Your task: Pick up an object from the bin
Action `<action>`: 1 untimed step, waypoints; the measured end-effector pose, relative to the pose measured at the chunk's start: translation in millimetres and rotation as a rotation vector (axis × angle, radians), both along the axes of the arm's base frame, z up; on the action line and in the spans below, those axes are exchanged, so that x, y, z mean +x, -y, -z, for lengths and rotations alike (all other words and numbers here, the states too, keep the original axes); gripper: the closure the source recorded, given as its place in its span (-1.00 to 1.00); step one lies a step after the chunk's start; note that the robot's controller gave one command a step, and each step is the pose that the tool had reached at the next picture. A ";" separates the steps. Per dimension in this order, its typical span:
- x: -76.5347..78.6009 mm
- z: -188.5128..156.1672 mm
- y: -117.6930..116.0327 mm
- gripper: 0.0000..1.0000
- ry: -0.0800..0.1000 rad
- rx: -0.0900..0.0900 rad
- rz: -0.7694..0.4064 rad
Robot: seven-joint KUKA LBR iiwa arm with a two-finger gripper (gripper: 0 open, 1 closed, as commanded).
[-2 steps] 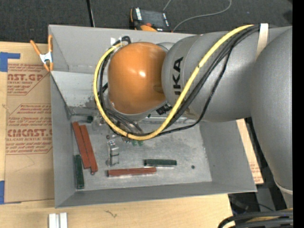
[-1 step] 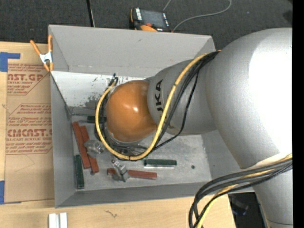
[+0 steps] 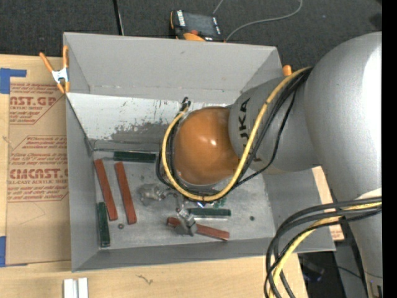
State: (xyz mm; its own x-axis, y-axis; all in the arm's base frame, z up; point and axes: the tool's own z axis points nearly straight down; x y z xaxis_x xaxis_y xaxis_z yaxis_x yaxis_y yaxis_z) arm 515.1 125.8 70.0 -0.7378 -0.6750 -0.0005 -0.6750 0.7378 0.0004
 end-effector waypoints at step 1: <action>-12.1 -3.6 61.9 -1.00 -0.001 -0.001 0.013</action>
Offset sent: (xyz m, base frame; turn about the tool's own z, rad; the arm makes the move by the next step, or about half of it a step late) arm -0.0119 -0.0599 0.0039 0.0081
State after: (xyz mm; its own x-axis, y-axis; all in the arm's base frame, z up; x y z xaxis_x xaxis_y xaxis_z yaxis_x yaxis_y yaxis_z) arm 502.9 63.9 73.6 -0.7466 -0.6653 0.0011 -0.6653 0.7466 0.0002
